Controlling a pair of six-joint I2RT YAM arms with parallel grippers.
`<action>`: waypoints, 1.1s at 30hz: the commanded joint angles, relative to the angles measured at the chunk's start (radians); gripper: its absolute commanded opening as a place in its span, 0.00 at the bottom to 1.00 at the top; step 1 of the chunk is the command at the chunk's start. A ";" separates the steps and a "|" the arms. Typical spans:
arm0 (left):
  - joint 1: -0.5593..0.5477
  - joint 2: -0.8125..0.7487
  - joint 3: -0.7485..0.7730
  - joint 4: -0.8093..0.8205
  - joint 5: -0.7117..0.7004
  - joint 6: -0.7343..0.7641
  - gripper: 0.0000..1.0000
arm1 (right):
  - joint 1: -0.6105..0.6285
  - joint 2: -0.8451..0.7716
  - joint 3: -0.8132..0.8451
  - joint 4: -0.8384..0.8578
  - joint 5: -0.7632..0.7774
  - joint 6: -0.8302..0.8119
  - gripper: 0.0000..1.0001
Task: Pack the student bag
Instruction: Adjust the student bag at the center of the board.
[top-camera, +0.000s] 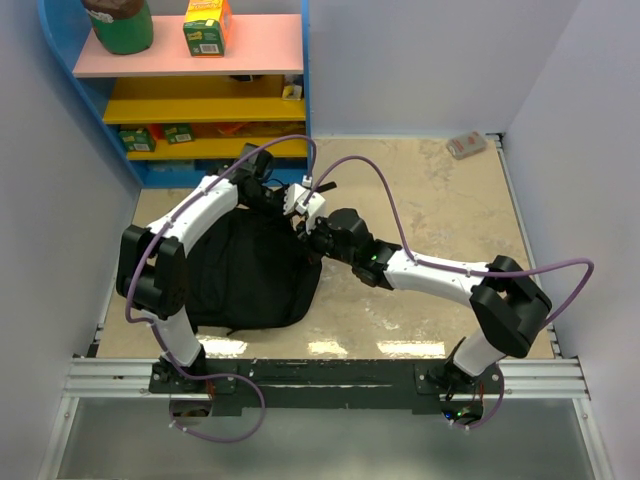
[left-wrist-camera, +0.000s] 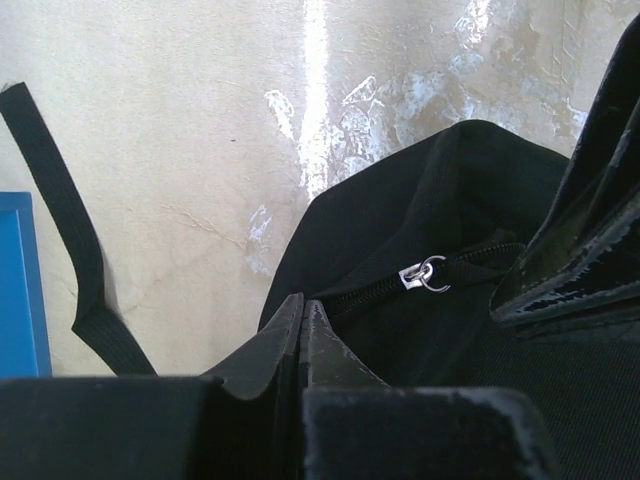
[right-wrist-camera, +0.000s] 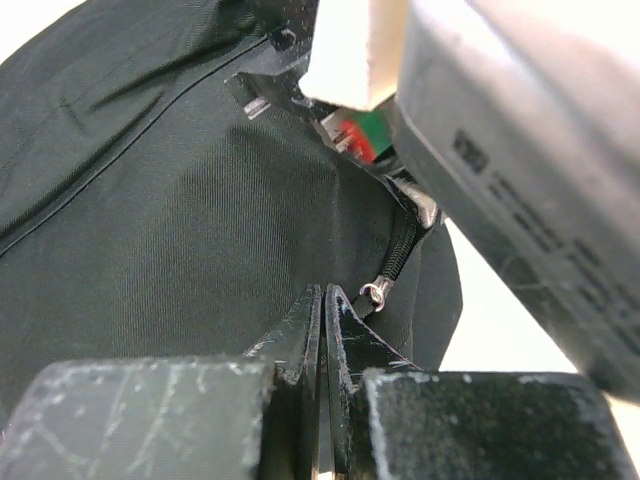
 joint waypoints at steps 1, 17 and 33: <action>-0.012 -0.008 -0.012 0.071 0.053 -0.055 0.00 | 0.001 -0.008 0.031 0.059 -0.017 0.016 0.00; -0.019 -0.063 -0.123 0.484 -0.060 -0.403 0.00 | 0.057 -0.008 -0.098 0.162 -0.060 0.151 0.00; -0.020 -0.049 -0.098 0.637 -0.243 -0.503 0.00 | 0.124 -0.121 -0.270 0.234 -0.034 0.266 0.00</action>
